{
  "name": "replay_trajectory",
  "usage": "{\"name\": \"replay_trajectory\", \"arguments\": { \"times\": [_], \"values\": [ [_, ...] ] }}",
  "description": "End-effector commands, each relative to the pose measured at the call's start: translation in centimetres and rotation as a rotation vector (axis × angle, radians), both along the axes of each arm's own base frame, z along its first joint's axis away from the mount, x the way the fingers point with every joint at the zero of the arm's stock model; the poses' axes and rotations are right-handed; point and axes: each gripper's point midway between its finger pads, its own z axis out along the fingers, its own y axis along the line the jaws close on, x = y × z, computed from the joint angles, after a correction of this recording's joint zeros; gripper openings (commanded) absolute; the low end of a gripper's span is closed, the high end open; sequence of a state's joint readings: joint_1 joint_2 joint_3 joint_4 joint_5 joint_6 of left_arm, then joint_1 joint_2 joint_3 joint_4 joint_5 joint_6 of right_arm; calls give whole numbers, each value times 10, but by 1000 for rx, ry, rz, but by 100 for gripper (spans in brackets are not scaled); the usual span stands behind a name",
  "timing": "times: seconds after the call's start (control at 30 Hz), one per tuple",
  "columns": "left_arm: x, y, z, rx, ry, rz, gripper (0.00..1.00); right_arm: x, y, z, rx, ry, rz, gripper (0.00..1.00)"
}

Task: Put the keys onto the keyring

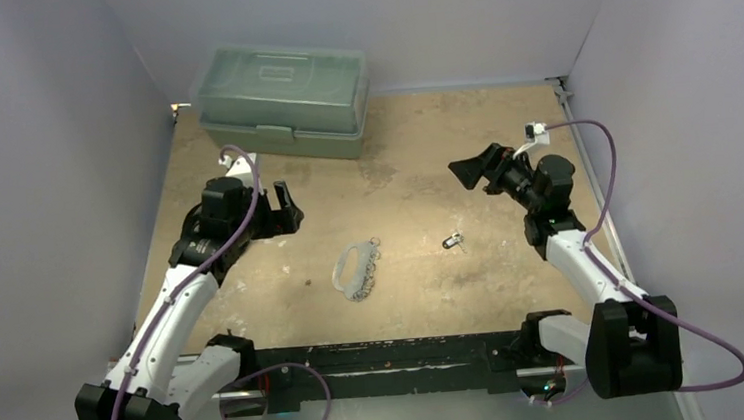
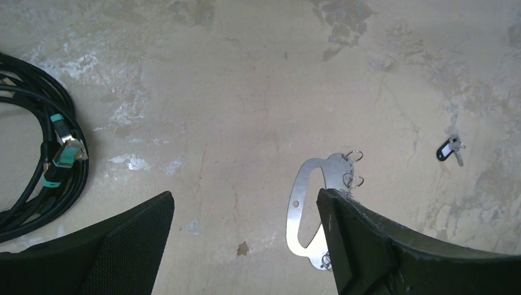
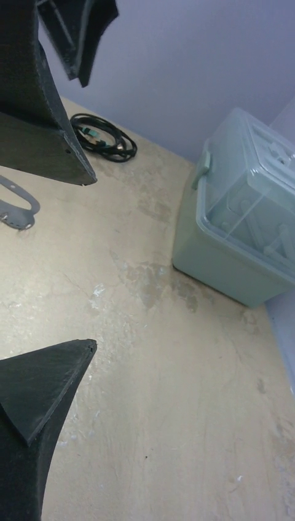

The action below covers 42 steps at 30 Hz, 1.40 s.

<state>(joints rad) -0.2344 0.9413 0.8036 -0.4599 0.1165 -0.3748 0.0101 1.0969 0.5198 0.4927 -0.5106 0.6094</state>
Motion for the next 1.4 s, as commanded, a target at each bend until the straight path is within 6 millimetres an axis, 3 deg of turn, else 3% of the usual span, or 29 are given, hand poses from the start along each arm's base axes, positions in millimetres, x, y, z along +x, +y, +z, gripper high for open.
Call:
{"name": "replay_trajectory", "arguments": {
  "times": [0.0,0.17,0.37,0.47,0.6,0.97,1.1,1.37],
  "values": [
    [-1,-8,-4,39,28,62,87,12,0,-3,-86,110,-73,99],
    [-9,-45,-12,18,30,7,86,-4,4,-11,-175,204,-135,98],
    [-11,-91,-32,-26,18,-83,85,-36,-15,-29,-238,339,-264,91],
    [-16,-118,-45,18,31,-149,84,-51,-20,-44,-274,408,-282,83],
    [-14,-139,-48,43,5,-217,84,-61,-14,-57,-265,456,-273,73],
    [-18,-162,-59,23,-47,-324,80,-69,2,-105,-366,572,-318,79],
    [-21,-163,-51,-1,-87,-334,78,-68,9,-116,-394,596,-307,69],
    [-25,-162,-56,-1,-91,-351,75,-62,16,-147,-437,639,-279,55]
  ]
}}
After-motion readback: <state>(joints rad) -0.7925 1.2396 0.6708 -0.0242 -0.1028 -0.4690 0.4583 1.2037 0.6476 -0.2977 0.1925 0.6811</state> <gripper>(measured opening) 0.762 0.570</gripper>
